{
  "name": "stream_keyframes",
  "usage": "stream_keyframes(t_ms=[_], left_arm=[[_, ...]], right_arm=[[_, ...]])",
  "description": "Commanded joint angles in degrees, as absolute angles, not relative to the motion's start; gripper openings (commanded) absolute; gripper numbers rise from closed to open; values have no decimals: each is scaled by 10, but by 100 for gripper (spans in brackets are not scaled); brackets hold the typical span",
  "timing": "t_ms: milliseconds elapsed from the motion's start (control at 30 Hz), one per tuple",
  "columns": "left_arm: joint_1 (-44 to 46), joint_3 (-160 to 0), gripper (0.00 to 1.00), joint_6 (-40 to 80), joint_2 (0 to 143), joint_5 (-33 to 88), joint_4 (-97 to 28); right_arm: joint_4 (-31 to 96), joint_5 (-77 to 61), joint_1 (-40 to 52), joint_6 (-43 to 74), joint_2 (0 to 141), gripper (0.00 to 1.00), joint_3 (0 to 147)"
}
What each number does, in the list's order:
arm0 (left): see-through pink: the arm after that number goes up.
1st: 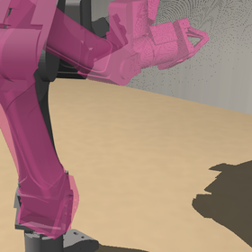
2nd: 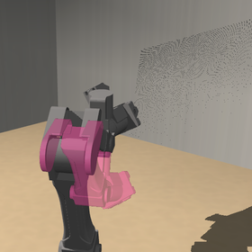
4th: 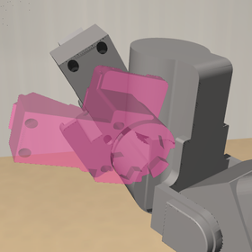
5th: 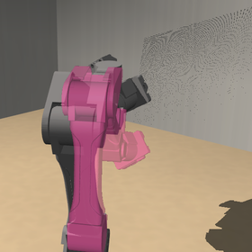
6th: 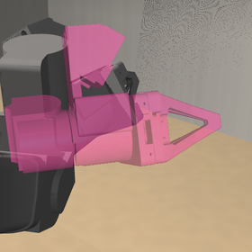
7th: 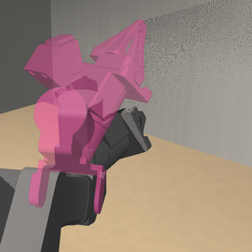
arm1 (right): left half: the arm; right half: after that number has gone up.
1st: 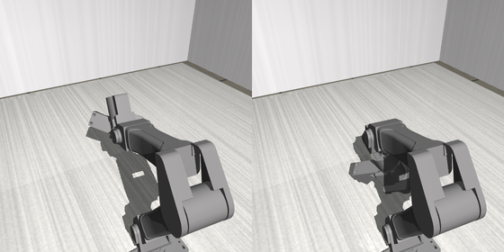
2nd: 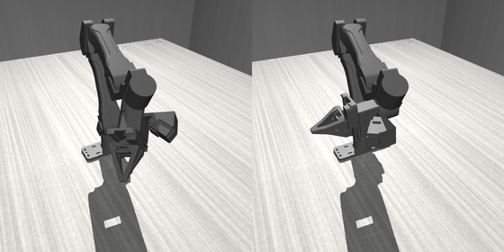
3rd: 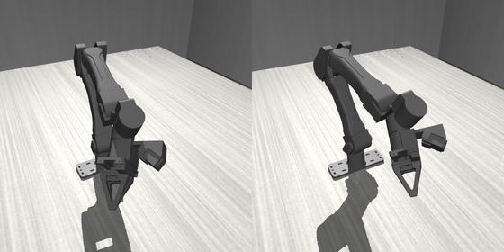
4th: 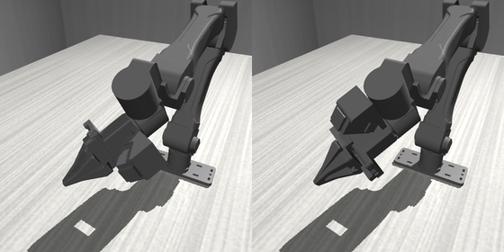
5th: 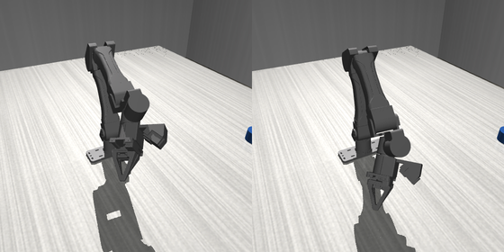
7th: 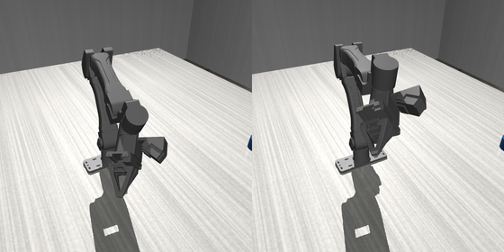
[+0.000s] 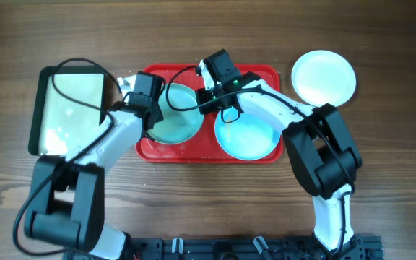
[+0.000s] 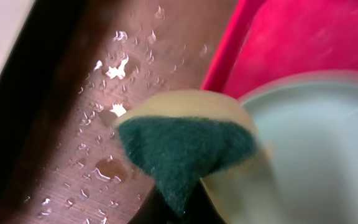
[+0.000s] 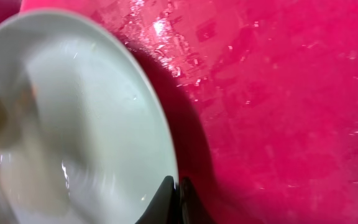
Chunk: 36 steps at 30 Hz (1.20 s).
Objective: Clean dirty plates on tray and stack at the side
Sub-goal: 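Scrub the upper light-blue plate with the sponge in the left gripper, then lift the light-blue plate with the right gripper and stack it on the white plate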
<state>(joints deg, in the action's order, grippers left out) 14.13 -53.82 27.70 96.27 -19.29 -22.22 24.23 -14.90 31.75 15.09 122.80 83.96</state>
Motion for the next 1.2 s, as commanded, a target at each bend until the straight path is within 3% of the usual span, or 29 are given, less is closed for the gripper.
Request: stream_keyframes(t_ms=[0, 233, 300, 500, 567, 700, 800, 867, 1033, 1167], left_arm=[[136, -534, 4, 272, 945, -3, -167], [137, -533, 4, 288, 1058, 63, -109], [136, -533, 4, 287, 1074, 6, -115], [136, -534, 4, 243, 1033, -317, -211], [136, -534, 4, 243, 999, -366, -235], [133, -534, 4, 317, 901, -353, -248], [84, -534, 4, 372, 771, -201, -260], [23, -534, 4, 378, 696, -99, -278], [-97, -533, 4, 375, 656, -86, -389], [-141, -533, 4, 375, 680, -86, -410]], right_arm=[[246, -133, 311, 150, 1245, 4, 846], [247, -133, 311, 150, 1245, 4, 846], [250, -133, 311, 150, 1245, 4, 846], [275, -106, 311, 150, 1245, 4, 846], [276, -102, 311, 147, 1245, 4, 846], [279, -100, 312, 100, 1222, 4, 847], [274, -79, 314, 60, 1172, 4, 847], [270, -10, 324, 15, 1122, 4, 848], [198, 229, 395, -193, 995, 4, 848], [61, 440, 491, -527, 962, 4, 848]])
